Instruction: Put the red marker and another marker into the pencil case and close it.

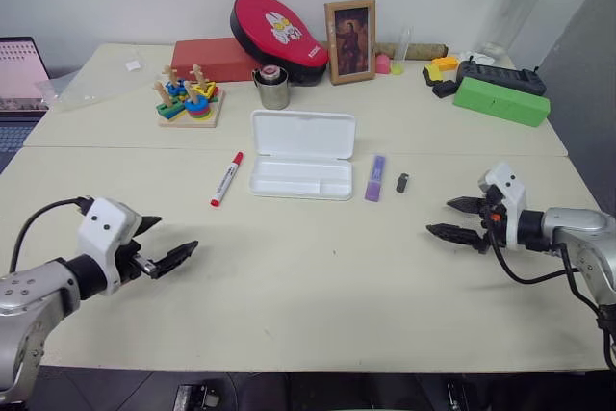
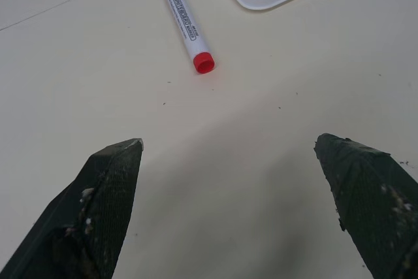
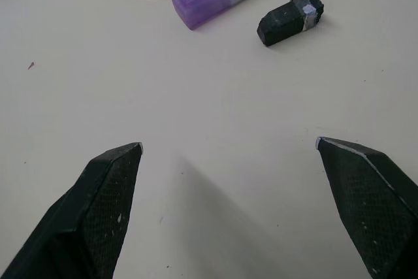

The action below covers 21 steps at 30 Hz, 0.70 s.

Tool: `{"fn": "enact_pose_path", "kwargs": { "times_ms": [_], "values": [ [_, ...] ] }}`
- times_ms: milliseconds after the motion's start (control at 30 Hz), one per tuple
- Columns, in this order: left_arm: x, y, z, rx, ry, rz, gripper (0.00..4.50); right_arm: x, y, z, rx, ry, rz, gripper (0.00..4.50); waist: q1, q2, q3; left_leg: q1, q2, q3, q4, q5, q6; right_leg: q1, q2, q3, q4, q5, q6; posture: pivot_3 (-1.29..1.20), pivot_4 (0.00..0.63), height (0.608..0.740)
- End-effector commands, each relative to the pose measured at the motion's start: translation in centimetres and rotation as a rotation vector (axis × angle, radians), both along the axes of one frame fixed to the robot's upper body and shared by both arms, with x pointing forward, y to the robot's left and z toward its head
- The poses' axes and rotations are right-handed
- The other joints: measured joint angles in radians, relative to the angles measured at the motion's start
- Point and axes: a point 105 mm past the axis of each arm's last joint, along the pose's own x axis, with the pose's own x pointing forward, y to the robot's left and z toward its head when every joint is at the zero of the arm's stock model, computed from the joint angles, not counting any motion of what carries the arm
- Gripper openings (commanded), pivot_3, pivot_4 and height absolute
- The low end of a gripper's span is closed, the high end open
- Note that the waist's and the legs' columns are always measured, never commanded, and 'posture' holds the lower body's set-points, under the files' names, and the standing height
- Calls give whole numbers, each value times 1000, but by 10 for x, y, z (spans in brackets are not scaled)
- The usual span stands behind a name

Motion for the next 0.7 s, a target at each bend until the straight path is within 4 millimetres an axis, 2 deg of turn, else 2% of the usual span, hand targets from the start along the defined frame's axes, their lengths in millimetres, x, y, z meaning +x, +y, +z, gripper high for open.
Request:
{"fn": "enact_pose_path", "kwargs": {
  "times_ms": [33, 233, 700],
  "values": [
    [0, -1, 12, 19, -30, -23, 4500, -1, -4, 12, 0, -41, 1, 4482, 0, 0, 0, 0, 0, 0, 0, 0, 0, 0, 0, 0, 0, 0, 0, 0, 150, 740],
    [8, -4, 16, 7, -39, -37, 4500, -7, 1, 9, 30, -39, -6, 4482, 2, 0, 0, 0, 0, 0, 0, 0, 0, 0, 0, 0, 0, 0, 0, 0, 150, 740],
    [14, -11, 10, 3, -18, -64, 4500, -15, 9, 6, 83, -24, -14, 4482, 0, 0, 0, 0, 0, 0, 1, 0, 0, 1, 0, 0, 2, 3, -2, 0, 150, 740]
  ]
}}
